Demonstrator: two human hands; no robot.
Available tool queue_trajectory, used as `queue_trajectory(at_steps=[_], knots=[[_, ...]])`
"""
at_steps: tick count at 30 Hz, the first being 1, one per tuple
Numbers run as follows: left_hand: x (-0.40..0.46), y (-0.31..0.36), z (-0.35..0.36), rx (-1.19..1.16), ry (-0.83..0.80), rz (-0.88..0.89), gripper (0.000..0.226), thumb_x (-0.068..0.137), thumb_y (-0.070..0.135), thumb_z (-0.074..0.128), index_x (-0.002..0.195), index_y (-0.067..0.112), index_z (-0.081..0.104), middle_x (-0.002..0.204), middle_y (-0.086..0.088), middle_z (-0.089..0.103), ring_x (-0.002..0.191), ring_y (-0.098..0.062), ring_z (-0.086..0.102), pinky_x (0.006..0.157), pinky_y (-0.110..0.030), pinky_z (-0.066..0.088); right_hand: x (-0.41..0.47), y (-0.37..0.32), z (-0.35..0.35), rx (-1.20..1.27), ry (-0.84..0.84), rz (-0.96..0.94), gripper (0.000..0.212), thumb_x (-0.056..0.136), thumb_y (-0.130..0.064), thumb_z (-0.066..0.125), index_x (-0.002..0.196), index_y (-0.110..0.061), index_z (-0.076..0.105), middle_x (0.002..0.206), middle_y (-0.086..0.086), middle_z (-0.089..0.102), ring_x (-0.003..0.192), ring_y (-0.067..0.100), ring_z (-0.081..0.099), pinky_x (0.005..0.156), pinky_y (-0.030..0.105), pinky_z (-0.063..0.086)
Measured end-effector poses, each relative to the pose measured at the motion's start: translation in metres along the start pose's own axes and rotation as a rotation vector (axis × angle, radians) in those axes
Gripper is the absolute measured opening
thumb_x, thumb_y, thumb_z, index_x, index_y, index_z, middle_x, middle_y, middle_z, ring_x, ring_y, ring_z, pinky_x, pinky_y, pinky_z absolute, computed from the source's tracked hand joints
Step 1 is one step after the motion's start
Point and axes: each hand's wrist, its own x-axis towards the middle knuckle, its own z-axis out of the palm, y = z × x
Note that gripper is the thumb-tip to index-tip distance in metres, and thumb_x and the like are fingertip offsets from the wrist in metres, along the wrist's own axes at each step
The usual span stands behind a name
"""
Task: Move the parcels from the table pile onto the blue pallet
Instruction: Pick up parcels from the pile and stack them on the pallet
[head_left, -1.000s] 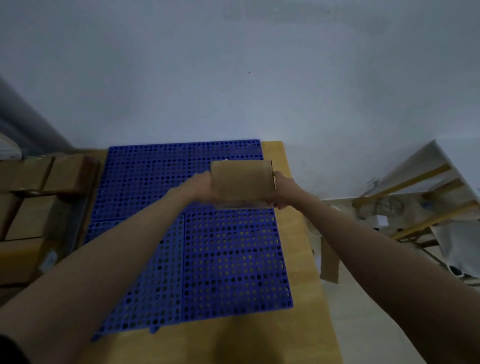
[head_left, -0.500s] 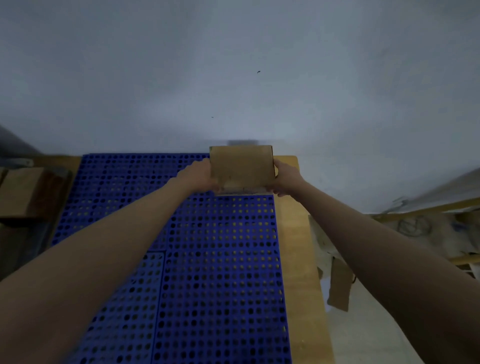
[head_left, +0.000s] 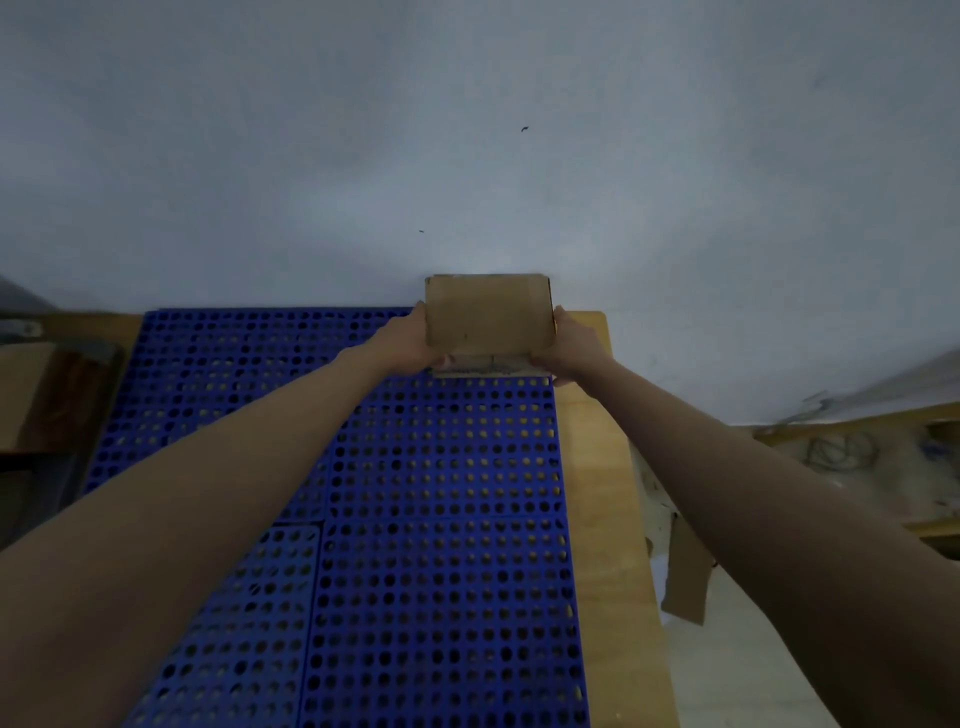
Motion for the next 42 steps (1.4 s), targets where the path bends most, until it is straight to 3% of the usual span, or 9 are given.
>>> queue_trajectory(at_steps=[4,11,14,18,24,32,34,37,42], knots=[[-0.013,-0.001,-0.003,0.094,-0.025,-0.071,0.113,0.083,0.032,0.077,0.155,0.009,-0.006,0.145,-0.015,0.044,0.112,-0.032,0.057,0.086,-0.040,0.051,-0.015,-0.008,-0.005,-0.115,-0.045,0.083,0.072,0.086,-0.016,0.070,0.140,0.000,0.026,0.107,0.012,0.051,0.072,0.024,0.058,0.054,0.033,0.055],[-0.077,-0.008,-0.020,0.379,-0.171,-0.096,0.108,0.081,0.043,0.076,0.157,0.019,0.004,0.163,-0.006,0.014,0.144,-0.031,0.028,0.112,-0.048,0.035,-0.077,-0.025,-0.020,-0.410,-0.049,-0.048,0.067,0.085,-0.017,0.072,0.137,0.000,0.033,0.127,0.015,0.048,0.099,0.027,0.055,0.065,0.030,0.045],[-0.114,-0.008,-0.034,0.471,-0.174,-0.097,0.102,0.082,0.040,0.077,0.157,0.022,0.010,0.162,-0.004,0.018,0.144,-0.029,0.030,0.112,-0.048,0.035,-0.112,-0.045,-0.028,-0.518,-0.085,-0.082,0.063,0.085,-0.017,0.073,0.136,-0.004,0.038,0.122,0.013,0.053,0.088,0.023,0.056,0.058,0.029,0.047],[-0.172,-0.013,-0.059,0.543,-0.106,-0.072,0.091,0.085,0.032,0.075,0.155,0.021,0.019,0.160,-0.002,0.025,0.141,-0.028,0.034,0.110,-0.046,0.036,-0.165,-0.082,-0.037,-0.610,-0.179,-0.090,0.056,0.090,-0.019,0.070,0.139,-0.008,0.043,0.131,0.014,0.052,0.100,0.028,0.058,0.081,0.036,0.056],[-0.257,-0.040,-0.087,0.559,-0.055,-0.042,0.079,0.089,0.033,0.071,0.153,0.018,0.027,0.157,-0.003,0.029,0.138,-0.027,0.038,0.108,-0.041,0.039,-0.244,-0.134,-0.024,-0.636,-0.271,-0.125,0.069,0.095,-0.005,0.060,0.153,-0.015,0.026,0.149,0.017,0.036,0.117,0.037,0.055,0.093,0.047,0.055],[-0.359,-0.096,-0.085,0.508,-0.072,-0.086,0.072,0.089,0.037,0.070,0.148,0.019,0.034,0.154,-0.002,0.035,0.133,-0.027,0.043,0.105,-0.038,0.041,-0.327,-0.165,0.020,-0.642,-0.245,-0.213,0.065,0.095,-0.010,0.061,0.151,-0.016,0.030,0.153,0.009,0.034,0.116,0.032,0.056,0.086,0.043,0.059],[-0.382,-0.110,-0.083,0.482,-0.069,-0.102,0.070,0.089,0.037,0.070,0.148,0.020,0.036,0.154,-0.002,0.035,0.134,-0.027,0.043,0.105,-0.038,0.041,-0.342,-0.174,0.033,-0.654,-0.237,-0.247,0.062,0.095,-0.012,0.062,0.150,-0.018,0.033,0.148,0.006,0.039,0.105,0.029,0.060,0.081,0.043,0.060],[-0.415,-0.130,-0.078,0.441,-0.047,-0.120,0.067,0.090,0.034,0.070,0.147,0.019,0.038,0.153,-0.002,0.036,0.133,-0.026,0.043,0.106,-0.037,0.041,-0.360,-0.189,0.051,-0.686,-0.215,-0.292,0.061,0.096,-0.015,0.062,0.149,-0.020,0.034,0.108,-0.001,0.053,0.075,0.020,0.058,0.064,0.035,0.058],[-0.468,-0.161,-0.070,0.379,-0.016,-0.161,0.064,0.093,0.034,0.066,0.147,0.016,0.038,0.151,-0.003,0.038,0.128,-0.025,0.046,0.100,-0.033,0.043,-0.382,-0.213,0.079,-0.717,-0.202,-0.401,0.056,0.096,-0.020,0.061,0.146,-0.022,0.037,0.088,-0.005,0.046,0.071,0.018,0.058,0.055,0.032,0.055]])
